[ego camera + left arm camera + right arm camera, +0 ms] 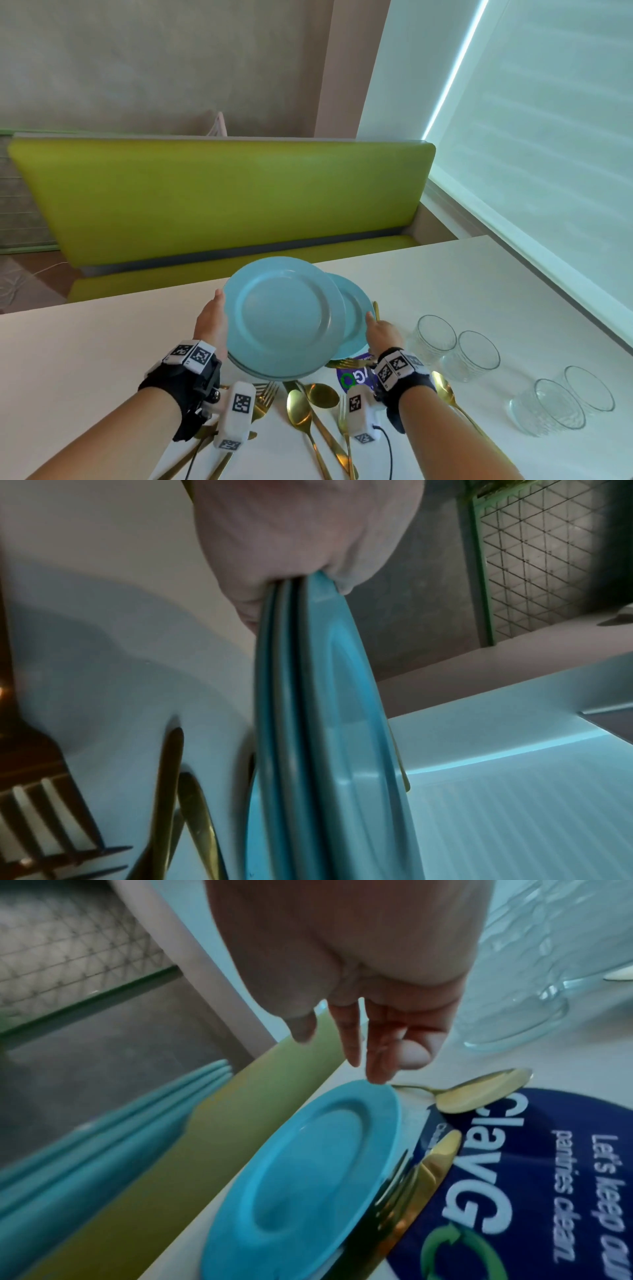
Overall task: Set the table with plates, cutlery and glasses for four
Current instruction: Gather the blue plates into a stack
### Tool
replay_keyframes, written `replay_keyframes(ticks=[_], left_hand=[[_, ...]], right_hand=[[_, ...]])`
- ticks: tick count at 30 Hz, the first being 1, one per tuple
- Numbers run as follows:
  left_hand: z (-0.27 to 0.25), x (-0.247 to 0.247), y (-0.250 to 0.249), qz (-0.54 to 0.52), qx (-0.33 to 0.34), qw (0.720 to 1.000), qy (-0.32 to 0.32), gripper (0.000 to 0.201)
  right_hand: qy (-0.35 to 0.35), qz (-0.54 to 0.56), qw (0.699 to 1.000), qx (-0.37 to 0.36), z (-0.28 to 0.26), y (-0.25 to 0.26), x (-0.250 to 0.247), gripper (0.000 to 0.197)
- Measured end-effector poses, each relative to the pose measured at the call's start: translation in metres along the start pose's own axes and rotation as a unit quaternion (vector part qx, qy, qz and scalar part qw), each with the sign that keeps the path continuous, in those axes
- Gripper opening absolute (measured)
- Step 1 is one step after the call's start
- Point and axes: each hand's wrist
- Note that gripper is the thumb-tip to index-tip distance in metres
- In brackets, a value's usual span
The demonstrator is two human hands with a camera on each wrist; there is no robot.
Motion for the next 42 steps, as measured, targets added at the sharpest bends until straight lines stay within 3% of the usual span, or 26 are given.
replay_keyframes(ticks=[7, 13, 19, 24, 29, 34, 37, 42], left_hand=[[-0.001, 0.007, -0.008, -0.032, -0.016, 0.999, -0.032, 0.061], [0.004, 0.008, 0.001, -0.028, -0.032, 0.998, -0.041, 0.061], [0.003, 0.011, 0.005, -0.041, -0.025, 0.999, -0.013, 0.064], [-0.010, 0.010, -0.002, -0.050, -0.015, 0.998, 0.021, 0.050], [-0.026, -0.003, -0.005, -0.023, 0.007, 0.998, 0.053, 0.050], [-0.041, -0.038, -0.005, 0.044, 0.061, 0.994, 0.083, 0.045], [-0.053, -0.064, -0.004, 0.137, 0.105, 0.982, 0.078, 0.049], [-0.059, -0.114, 0.000, 0.327, 0.129, 0.936, 0.032, 0.048]], right_hand=[[0.057, 0.079, 0.993, 0.069, 0.045, -0.020, 0.001, 0.039], [0.033, 0.113, 0.990, 0.076, 0.054, -0.017, 0.011, 0.042], [-0.012, 0.093, 0.995, 0.019, 0.037, 0.007, 0.005, 0.043], [-0.090, 0.162, 0.983, -0.019, 0.007, 0.024, 0.003, 0.044], [-0.098, 0.261, 0.959, -0.049, -0.033, 0.023, 0.024, 0.049], [-0.120, 0.339, 0.933, -0.026, -0.086, 0.018, 0.055, 0.032], [-0.127, 0.380, 0.916, 0.003, -0.111, 0.013, 0.084, 0.042], [-0.123, 0.398, 0.909, 0.026, -0.149, 0.013, 0.134, 0.044]])
Point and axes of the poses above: each hand's wrist, its own z-axis towards the middle knuckle, its own x-axis out of the palm, y = z × x, and after that the axes turned 7 degrees about y, right-handed
